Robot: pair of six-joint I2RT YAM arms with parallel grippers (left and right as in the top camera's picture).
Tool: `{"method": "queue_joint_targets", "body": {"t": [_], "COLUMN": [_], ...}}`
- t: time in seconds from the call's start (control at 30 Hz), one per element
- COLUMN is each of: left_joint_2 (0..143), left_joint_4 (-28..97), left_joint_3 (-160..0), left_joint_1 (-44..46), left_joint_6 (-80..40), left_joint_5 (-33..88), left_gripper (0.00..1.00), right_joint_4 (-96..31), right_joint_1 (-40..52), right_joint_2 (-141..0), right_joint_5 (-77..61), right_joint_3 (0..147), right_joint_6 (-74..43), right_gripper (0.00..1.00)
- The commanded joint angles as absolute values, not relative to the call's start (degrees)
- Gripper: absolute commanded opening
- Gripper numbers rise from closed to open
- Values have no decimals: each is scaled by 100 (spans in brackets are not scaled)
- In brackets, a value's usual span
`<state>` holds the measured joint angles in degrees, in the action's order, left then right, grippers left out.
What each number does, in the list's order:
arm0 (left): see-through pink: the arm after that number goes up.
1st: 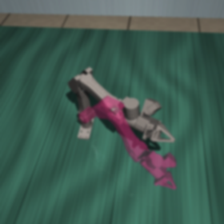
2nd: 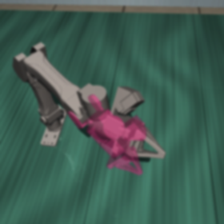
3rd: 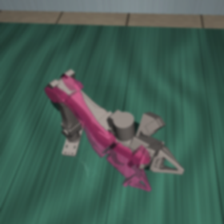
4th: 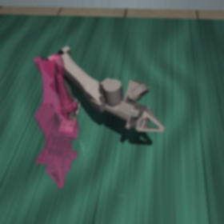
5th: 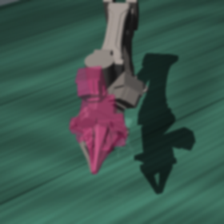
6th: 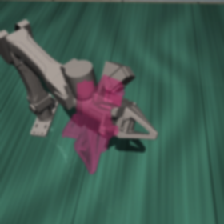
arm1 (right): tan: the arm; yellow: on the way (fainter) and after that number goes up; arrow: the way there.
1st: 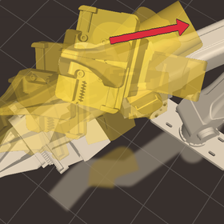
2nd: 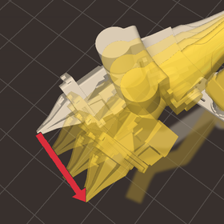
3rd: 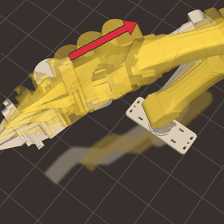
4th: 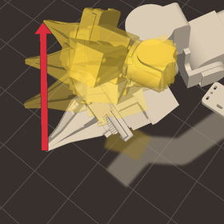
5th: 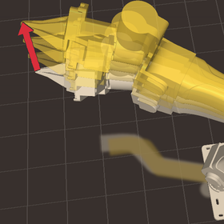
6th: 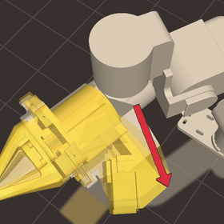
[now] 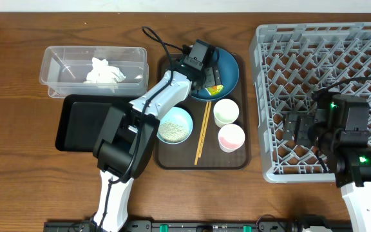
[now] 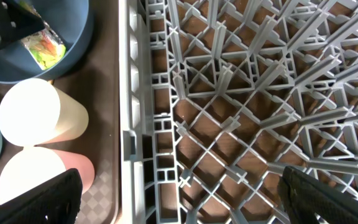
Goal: Sort waste into correct bins and load items into the dishwasher rack
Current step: 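Return the left gripper to the plate and grasp the yellow Pandan wrapper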
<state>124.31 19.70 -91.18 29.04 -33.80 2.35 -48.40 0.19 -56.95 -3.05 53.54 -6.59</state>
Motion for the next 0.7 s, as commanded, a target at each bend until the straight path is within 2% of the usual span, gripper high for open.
{"method": "queue_joint_targets", "body": {"t": [0.0, 0.67], "left_joint_2": [12521, 12811], "left_joint_4": [1879, 1594], "left_joint_3": [-9098, -9098], "left_joint_1": [2886, 2941], "left_joint_6": [-3483, -3826], "left_joint_5": [213, 449], "left_gripper": [89, 89], "right_joint_4": [-4847, -4849], "right_joint_1": [78, 78], "right_joint_2": [-5682, -5682], "right_joint_5": [-344, -346], "right_joint_3": [5465, 5465], "right_joint_6": [-727, -727], "right_gripper": [99, 99]}}
